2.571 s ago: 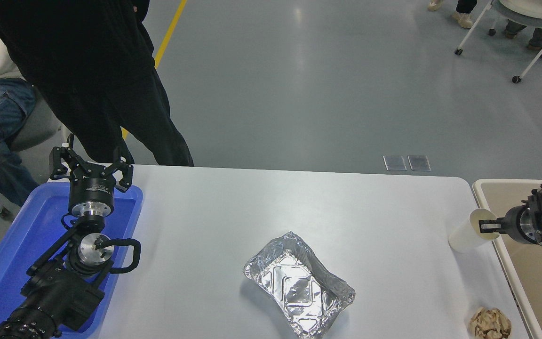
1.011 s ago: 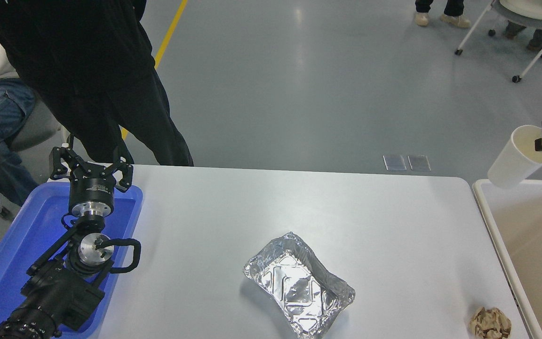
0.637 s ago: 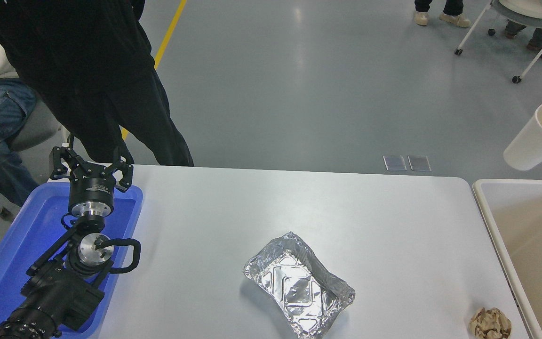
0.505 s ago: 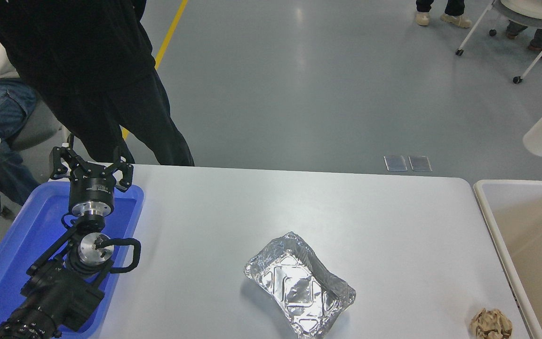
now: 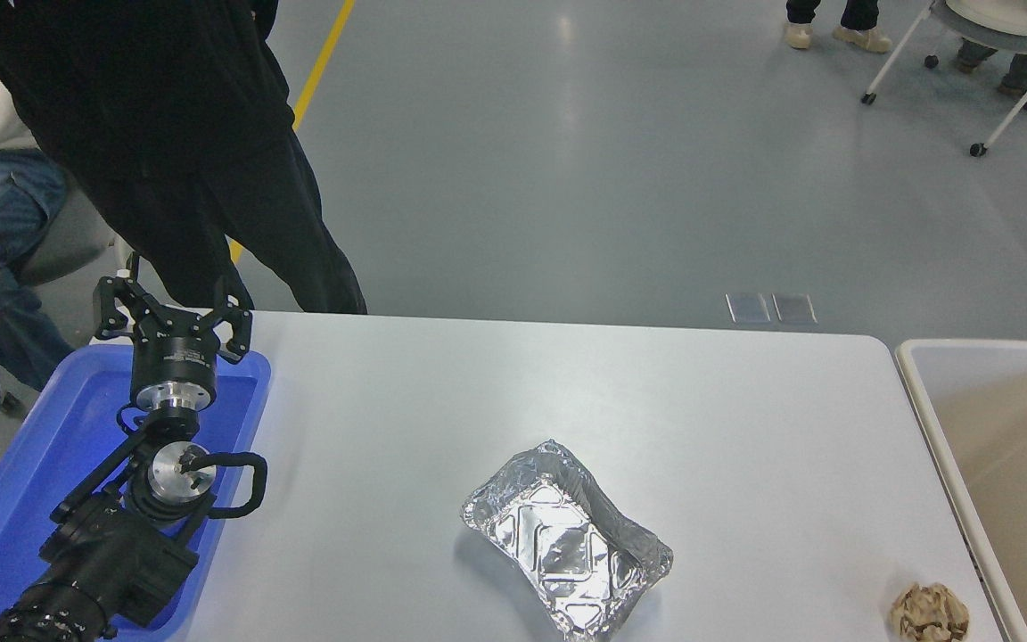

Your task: Pick up paper cup place in dustbin

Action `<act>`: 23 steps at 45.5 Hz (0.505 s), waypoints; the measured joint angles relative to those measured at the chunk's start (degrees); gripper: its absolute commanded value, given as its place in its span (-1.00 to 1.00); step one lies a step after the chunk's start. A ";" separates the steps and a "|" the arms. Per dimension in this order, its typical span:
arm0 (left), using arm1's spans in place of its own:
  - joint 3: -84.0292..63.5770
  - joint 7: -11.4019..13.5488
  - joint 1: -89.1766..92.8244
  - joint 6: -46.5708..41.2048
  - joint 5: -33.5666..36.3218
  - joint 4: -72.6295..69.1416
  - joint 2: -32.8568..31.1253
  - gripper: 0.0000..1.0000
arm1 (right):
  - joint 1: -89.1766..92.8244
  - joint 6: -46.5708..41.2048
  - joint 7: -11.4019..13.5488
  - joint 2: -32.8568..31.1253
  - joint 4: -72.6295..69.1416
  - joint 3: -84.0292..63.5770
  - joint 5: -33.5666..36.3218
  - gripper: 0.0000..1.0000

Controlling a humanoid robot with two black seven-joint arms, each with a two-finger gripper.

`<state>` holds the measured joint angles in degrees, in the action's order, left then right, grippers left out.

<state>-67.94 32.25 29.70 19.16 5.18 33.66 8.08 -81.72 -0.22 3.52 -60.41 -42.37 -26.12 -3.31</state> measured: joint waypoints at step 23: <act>0.00 0.00 0.01 0.00 0.00 0.00 0.00 0.98 | 33.34 4.63 0.24 21.66 32.72 27.73 14.35 -1.00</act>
<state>-67.94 32.26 29.72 19.16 5.18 33.66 8.09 -48.38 4.41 3.76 -38.75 -9.65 1.61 11.04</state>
